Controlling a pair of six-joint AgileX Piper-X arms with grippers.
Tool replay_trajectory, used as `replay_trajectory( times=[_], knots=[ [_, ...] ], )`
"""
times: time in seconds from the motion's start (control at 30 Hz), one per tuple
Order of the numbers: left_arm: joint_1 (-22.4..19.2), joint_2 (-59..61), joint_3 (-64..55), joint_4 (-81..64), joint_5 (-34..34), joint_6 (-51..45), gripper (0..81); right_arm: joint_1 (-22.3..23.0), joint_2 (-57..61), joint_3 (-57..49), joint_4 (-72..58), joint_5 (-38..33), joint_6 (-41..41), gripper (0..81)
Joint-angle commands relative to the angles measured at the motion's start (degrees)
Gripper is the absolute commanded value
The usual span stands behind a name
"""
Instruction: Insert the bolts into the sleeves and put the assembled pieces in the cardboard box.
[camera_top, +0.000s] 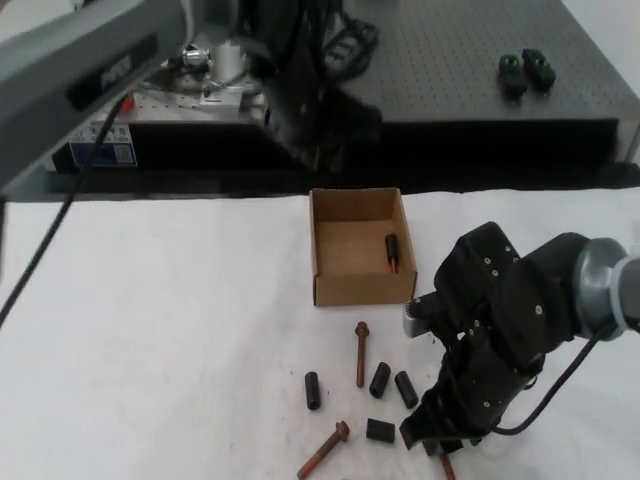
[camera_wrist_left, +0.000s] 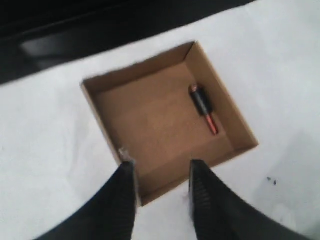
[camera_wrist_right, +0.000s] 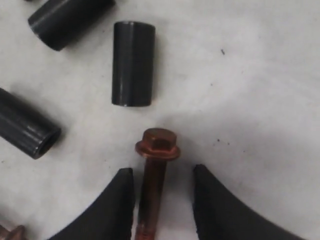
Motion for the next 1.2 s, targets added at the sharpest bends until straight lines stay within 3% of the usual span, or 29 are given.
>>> replay_trajectory(
  times=[0.0, 0.1, 0.4, 0.6, 0.7, 0.8, 0.93, 1.17],
  knots=[
    [-0.26, -3.58, 5.29, -1.67, 0.28, 0.95, 26.5, 0.34, 2.16, -0.33, -4.11, 3.40, -2.06, 17.6],
    [-0.62, -8.07, 13.25, -2.70, 2.61, 3.75, 26.5, 0.34, 2.16, -0.33, -4.53, 3.40, -3.98, 0.8],
    [-6.21, -8.86, 26.36, -2.13, 8.15, 14.86, 26.7, -3.25, -4.04, 3.34, -2.36, -0.50, -4.30, 1.6],
    [-11.98, -6.21, 26.71, -4.67, 8.15, 19.10, 26.7, -5.85, -19.05, 12.17, 1.90, -2.83, -0.32, 1.6],
    [-13.99, -5.00, 26.71, -7.07, 8.15, 26.13, 29.0, -6.48, -27.11, 15.34, 5.32, -2.85, 1.89, 1.6],
    [-14.73, -3.71, 26.71, -9.01, 8.15, 36.09, 33.8, -7.11, -34.61, 16.83, 7.57, -3.17, 3.37, 1.6],
    [-14.72, -2.41, 26.71, -12.42, 8.15, 45.92, 33.0, -8.17, -42.33, 17.23, 9.71, -3.72, 3.50, 1.6],
    [-14.83, 0.23, 24.98, -14.47, 8.15, 49.72, 29.5, -9.21, -45.79, 17.23, 12.43, -3.92, 3.50, 1.6]
  ],
)
